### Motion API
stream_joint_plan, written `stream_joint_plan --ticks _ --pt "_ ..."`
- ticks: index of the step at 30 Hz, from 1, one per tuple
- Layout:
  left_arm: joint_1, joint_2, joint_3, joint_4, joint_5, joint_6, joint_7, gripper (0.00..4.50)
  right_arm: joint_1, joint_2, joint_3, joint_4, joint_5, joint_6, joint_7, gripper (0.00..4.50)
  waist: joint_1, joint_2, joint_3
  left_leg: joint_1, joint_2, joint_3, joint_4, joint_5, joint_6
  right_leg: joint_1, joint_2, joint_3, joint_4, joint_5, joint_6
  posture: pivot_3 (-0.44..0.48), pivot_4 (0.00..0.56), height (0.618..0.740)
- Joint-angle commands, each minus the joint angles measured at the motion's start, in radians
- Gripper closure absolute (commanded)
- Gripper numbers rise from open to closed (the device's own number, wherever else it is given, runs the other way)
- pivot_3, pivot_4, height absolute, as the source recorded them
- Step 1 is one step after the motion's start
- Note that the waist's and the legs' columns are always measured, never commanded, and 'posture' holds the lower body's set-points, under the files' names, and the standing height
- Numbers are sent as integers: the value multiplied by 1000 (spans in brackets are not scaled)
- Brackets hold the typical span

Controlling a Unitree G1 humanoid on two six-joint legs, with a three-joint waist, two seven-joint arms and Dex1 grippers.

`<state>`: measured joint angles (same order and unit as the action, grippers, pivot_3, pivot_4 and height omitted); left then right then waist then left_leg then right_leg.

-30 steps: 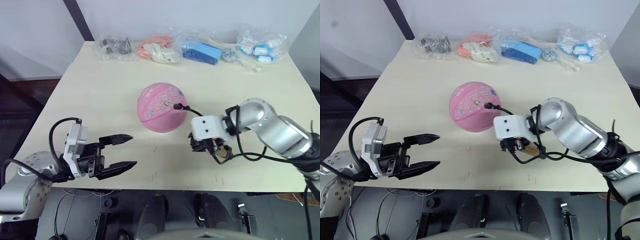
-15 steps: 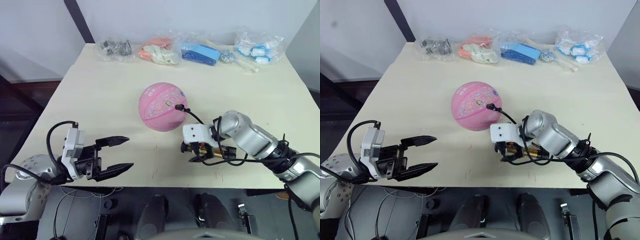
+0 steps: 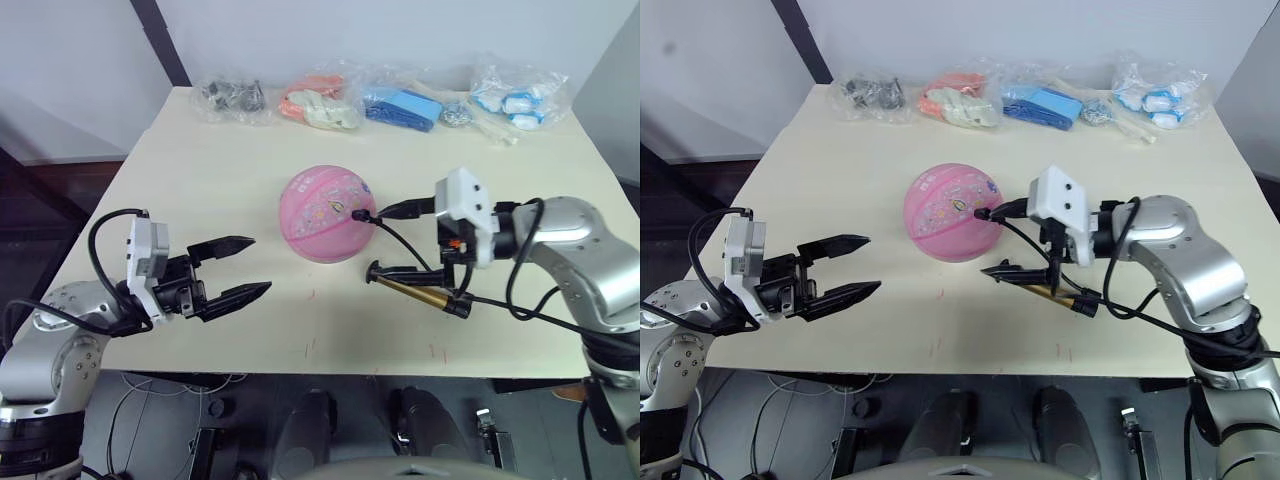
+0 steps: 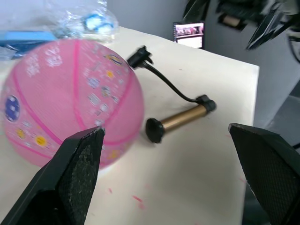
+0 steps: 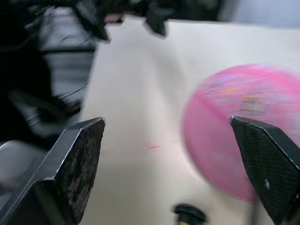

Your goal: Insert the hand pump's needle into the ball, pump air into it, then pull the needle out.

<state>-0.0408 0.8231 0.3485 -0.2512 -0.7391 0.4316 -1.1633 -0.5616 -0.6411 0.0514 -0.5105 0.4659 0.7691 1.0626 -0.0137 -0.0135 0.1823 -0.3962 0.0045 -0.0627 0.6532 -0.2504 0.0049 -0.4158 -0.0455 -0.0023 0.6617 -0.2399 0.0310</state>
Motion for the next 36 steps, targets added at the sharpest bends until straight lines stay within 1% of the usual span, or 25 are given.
stream_joint_plan --ticks 1,5,9,11,13,17,20,23,30,32,34,36 --pt "-48 11 -11 -14 23 6 46 0 72 -66 -150 -84 73 20 -31 30 2 0 0 0 0 0 0 0 0 0 0 0 0 0 0 0 150 740" --pt "-165 13 -74 -5 21 92 113 0 218 -149 -338 -152 143 35 -49 30 7 0 0 -1 -1 0 0 0 0 0 0 0 0 0 0 0 150 740" --pt "-265 19 -126 40 26 133 93 0 302 -184 -431 -198 200 42 -77 30 -1 0 0 1 -2 2 1 0 0 1 0 1 0 0 1 0 150 740" --pt "-337 19 -184 77 70 131 84 0 348 -195 -491 -219 234 43 -91 30 0 -1 0 2 -2 3 1 0 0 1 2 3 1 0 1 0 150 740" --pt "-413 11 -235 128 110 119 69 0 379 -208 -517 -233 249 39 -109 30 -1 -1 0 2 -1 2 1 0 0 1 4 3 1 0 1 0 150 740" --pt "-497 -1 -284 203 155 84 26 0 393 -218 -520 -243 284 34 -147 30 -4 -1 0 2 -1 2 1 0 0 1 5 4 1 0 1 0 150 740" --pt "-607 -27 -350 308 229 24 -16 0 388 -219 -505 -245 295 23 -173 30 2 -1 0 2 0 3 1 0 0 1 6 4 1 1 1 0 150 740" --pt "-672 -54 -385 391 284 -38 -49 0 372 -223 -481 -237 306 18 -196 30 3 -1 0 1 0 2 2 0 0 1 6 4 1 1 1 0 150 740" --pt "-730 -98 -450 538 405 -202 -125 0 311 -228 -392 -202 304 5 -224 30 -2 -1 0 1 0 3 2 0 0 1 6 5 1 1 1 0 150 740" --pt "-739 -114 -465 592 444 -246 -126 0 284 -228 -356 -187 293 1 -231 30 0 -1 0 1 0 3 2 0 0 1 6 5 1 1 1 0 150 740" --pt "-742 -124 -484 657 498 -327 -126 0 254 -226 -321 -169 291 6 -236 30 1 -1 0 1 -1 3 3 0 0 1 6 5 1 1 1 0 150 740" --pt "-741 -127 -492 693 525 -373 -136 0 237 -224 -299 -159 289 7 -240 30 1 -2 0 1 -1 3 4 0 0 1 6 6 1 1 1 0 150 740"
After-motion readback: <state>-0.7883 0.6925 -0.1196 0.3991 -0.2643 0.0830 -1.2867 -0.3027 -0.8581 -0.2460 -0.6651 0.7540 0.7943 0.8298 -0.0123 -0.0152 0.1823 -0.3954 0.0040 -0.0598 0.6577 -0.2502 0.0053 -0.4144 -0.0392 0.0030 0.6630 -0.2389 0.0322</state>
